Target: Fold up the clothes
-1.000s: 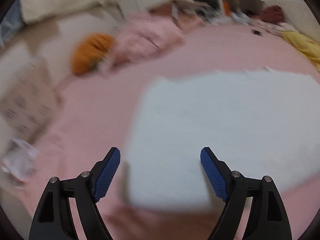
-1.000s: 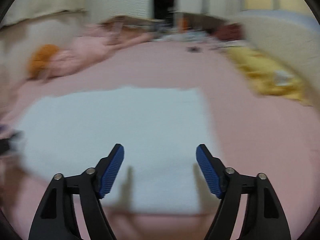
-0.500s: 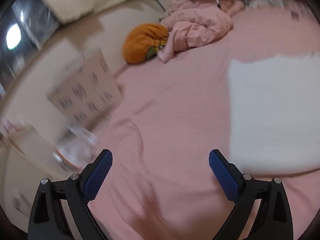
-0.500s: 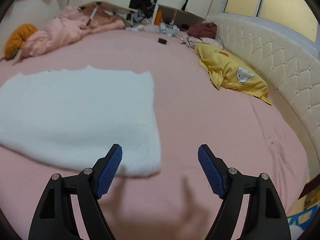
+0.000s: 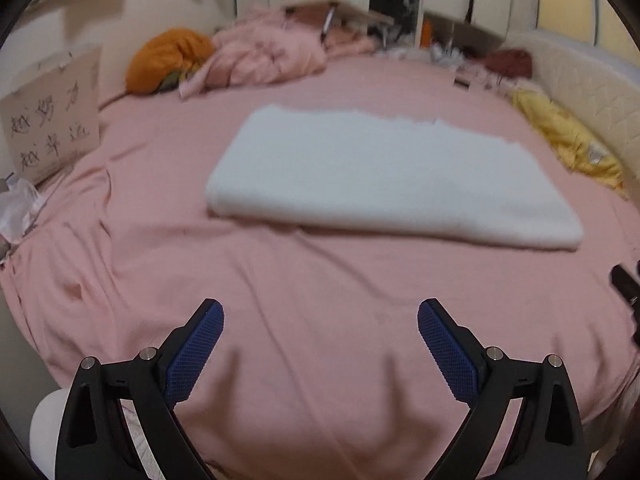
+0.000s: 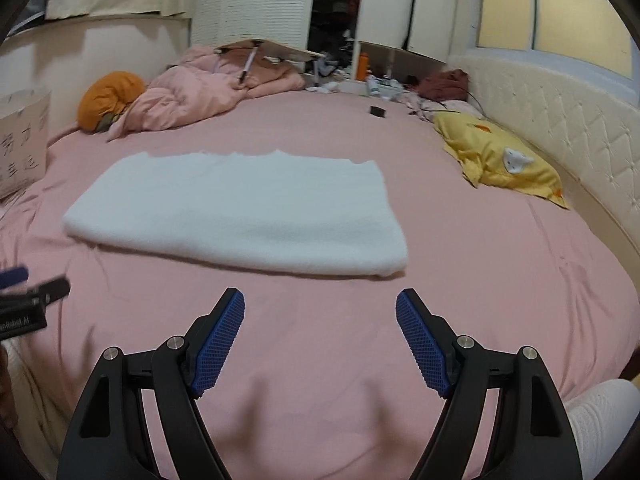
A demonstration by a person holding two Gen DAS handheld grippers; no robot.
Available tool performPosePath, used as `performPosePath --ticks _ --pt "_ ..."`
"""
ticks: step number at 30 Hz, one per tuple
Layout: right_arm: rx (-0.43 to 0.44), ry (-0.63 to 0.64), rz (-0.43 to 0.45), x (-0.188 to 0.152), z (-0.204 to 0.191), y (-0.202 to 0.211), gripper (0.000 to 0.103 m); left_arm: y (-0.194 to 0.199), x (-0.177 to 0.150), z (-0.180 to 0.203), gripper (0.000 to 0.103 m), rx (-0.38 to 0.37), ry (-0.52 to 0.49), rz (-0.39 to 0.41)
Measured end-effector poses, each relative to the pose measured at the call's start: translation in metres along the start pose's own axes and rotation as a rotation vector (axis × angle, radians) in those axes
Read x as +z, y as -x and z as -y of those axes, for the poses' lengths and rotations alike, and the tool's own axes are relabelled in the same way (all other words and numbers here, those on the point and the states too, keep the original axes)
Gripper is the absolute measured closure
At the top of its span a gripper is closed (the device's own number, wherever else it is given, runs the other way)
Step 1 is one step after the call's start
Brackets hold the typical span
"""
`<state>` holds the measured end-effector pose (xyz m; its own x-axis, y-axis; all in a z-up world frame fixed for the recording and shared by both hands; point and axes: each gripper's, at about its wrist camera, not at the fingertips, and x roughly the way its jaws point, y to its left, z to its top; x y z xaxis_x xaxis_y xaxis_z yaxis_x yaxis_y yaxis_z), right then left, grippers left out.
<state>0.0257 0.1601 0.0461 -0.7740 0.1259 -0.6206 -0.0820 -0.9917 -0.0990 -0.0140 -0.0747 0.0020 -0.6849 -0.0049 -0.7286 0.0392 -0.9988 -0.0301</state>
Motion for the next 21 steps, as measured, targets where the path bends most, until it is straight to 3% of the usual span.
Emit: performPosePath --ticks 13,21 --pt "0.036 0.029 0.012 -0.006 -0.011 0.012 0.025 -0.002 0.003 -0.023 0.005 -0.040 0.182 -0.041" --pt "0.052 0.020 -0.007 -0.007 -0.010 0.007 0.025 -0.006 0.004 -0.025 0.005 -0.063 0.207 -0.060"
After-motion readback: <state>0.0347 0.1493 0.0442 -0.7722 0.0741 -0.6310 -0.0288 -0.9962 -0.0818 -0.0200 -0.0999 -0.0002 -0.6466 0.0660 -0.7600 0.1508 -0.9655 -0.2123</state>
